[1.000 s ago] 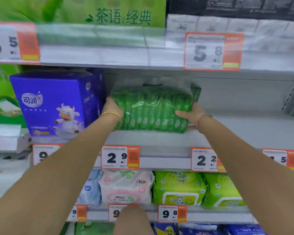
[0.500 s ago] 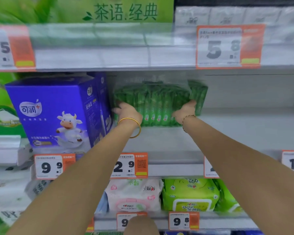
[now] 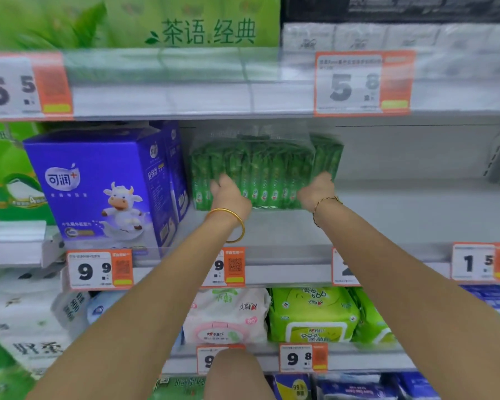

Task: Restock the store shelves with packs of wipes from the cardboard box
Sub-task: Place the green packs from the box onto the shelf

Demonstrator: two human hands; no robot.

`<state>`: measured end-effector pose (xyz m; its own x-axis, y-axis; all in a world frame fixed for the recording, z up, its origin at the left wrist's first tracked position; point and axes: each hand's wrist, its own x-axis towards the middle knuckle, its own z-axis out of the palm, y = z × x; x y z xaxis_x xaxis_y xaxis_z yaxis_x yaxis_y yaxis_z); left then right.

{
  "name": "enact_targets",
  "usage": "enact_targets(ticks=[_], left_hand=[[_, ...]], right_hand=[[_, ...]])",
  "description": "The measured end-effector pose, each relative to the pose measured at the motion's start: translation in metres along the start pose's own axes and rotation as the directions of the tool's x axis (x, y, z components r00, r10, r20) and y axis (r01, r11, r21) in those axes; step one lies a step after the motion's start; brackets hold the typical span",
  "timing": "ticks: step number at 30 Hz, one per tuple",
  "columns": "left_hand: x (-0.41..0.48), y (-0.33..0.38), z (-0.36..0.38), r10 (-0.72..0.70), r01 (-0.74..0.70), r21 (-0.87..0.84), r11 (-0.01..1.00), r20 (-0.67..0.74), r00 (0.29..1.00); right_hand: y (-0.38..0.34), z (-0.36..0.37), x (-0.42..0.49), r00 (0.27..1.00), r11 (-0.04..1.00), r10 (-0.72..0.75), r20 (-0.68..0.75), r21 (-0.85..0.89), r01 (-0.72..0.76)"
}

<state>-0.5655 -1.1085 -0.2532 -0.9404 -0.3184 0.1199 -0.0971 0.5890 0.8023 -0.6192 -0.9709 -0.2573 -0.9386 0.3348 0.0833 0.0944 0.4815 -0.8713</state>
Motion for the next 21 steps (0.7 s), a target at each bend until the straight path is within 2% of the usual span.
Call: enact_targets(ticks=[2, 4, 5, 7, 8, 10, 12, 14, 17, 21], left_hand=[[-0.03, 0.011, 0.009, 0.133, -0.132, -0.037, 0.991, 0.054, 0.99], [-0.06, 0.021, 0.023, 0.242, -0.232, -0.116, 0.966, 0.088, 0.966], [-0.078, 0.024, 0.031, 0.278, -0.258, -0.167, 0.952, 0.111, 0.954], [-0.113, 0.026, 0.055, 0.326, -0.245, -0.335, 0.91, 0.214, 0.921], [-0.132, 0.024, 0.071, 0.332, -0.195, -0.416, 0.888, 0.288, 0.898], [-0.17, 0.016, 0.108, 0.312, -0.071, -0.449, 0.891, 0.49, 0.814], [-0.2, -0.002, 0.155, 0.231, 0.005, -0.322, 0.947, 0.691, 0.685], [-0.221, -0.027, 0.204, 0.126, 0.038, -0.179, 0.983, 0.813, 0.568], [-0.241, -0.063, 0.264, 0.053, -0.068, -0.024, 0.997, 0.887, 0.459], [-0.247, -0.094, 0.31, 0.027, -0.224, 0.073, 0.972, 0.91, 0.414]], right_hand=[[0.016, -0.023, -0.016, 0.993, 0.997, -0.06, 0.102, 0.061, 0.053], [0.035, -0.055, -0.047, 0.979, 0.969, -0.176, 0.107, 0.196, 0.153], [0.046, -0.074, -0.067, 0.977, 0.943, -0.192, 0.092, 0.292, 0.158], [0.079, -0.111, -0.105, 0.981, 0.883, -0.18, 0.074, 0.452, 0.127], [0.099, -0.129, -0.123, 0.984, 0.889, -0.161, 0.078, 0.445, 0.11], [0.147, -0.156, -0.148, 0.989, 0.941, -0.08, 0.128, 0.337, 0.032], [0.206, -0.17, -0.161, 0.975, 0.967, 0.087, 0.204, 0.219, -0.132], [0.272, -0.17, -0.167, 0.926, 0.942, 0.279, 0.254, 0.113, -0.315], [0.363, -0.163, -0.167, 0.833, 0.865, 0.495, 0.246, -0.056, -0.498], [0.441, -0.148, -0.169, 0.708, 0.743, 0.669, 0.226, -0.216, -0.633]])
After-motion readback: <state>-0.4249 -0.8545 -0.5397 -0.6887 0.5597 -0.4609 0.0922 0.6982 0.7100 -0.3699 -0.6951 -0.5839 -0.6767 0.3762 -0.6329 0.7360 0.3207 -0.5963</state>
